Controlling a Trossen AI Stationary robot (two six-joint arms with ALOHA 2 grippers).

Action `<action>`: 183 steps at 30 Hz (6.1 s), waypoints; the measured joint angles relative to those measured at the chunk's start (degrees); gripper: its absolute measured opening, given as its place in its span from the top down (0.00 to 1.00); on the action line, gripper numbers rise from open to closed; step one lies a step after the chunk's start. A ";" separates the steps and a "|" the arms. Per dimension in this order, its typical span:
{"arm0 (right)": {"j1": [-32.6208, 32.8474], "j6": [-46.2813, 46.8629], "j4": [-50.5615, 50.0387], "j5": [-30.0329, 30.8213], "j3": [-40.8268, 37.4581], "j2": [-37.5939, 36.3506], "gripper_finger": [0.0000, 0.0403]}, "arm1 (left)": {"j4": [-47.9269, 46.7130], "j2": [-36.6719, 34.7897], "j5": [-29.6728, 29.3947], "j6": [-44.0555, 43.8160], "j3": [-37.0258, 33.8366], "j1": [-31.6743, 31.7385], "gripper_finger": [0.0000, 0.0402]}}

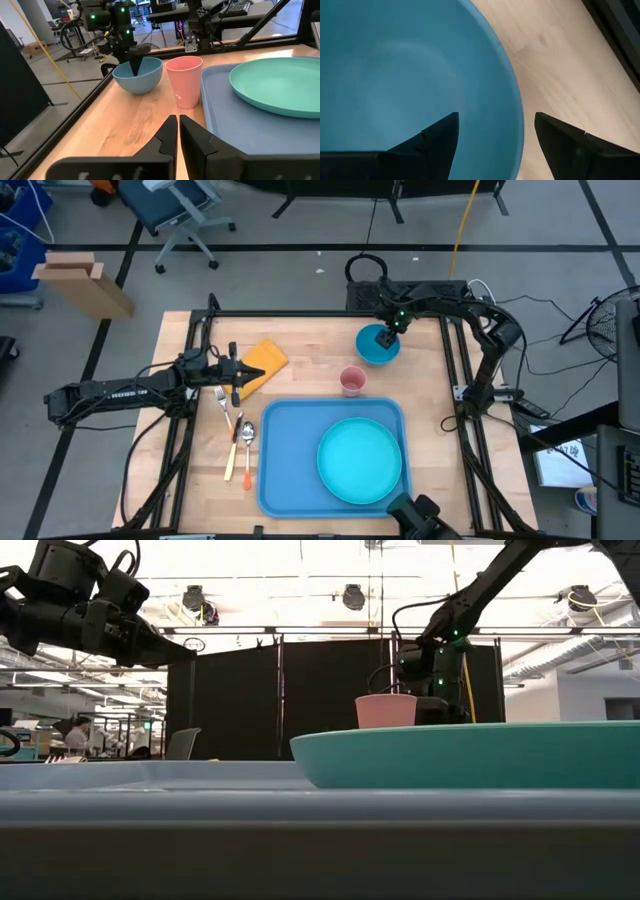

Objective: Set up tray
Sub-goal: Put the blue bowl on top of the light blue plate on the blue tray

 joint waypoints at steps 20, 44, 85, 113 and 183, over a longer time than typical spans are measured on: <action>-0.06 -0.41 2.22 -1.45 -2.78 -1.57 0.96 | 0.00 0.00 -0.11 0.16 0.00 0.00 0.94; 1.77 -1.70 -14.12 -5.01 1.66 -23.41 0.99 | 0.11 0.00 1.30 -0.11 0.00 0.00 0.94; 43.75 6.57 9.52 -12.09 -23.26 -54.89 0.99 | 0.67 0.00 3.45 -2.80 0.00 -0.04 0.94; 60.21 23.37 11.71 -3.60 -10.77 -29.70 0.99 | 0.73 0.00 4.51 -4.35 0.00 -0.05 0.94; 57.68 20.98 -2.36 -10.52 6.64 4.87 0.83 | -0.04 0.00 4.43 -4.66 0.00 -0.05 0.94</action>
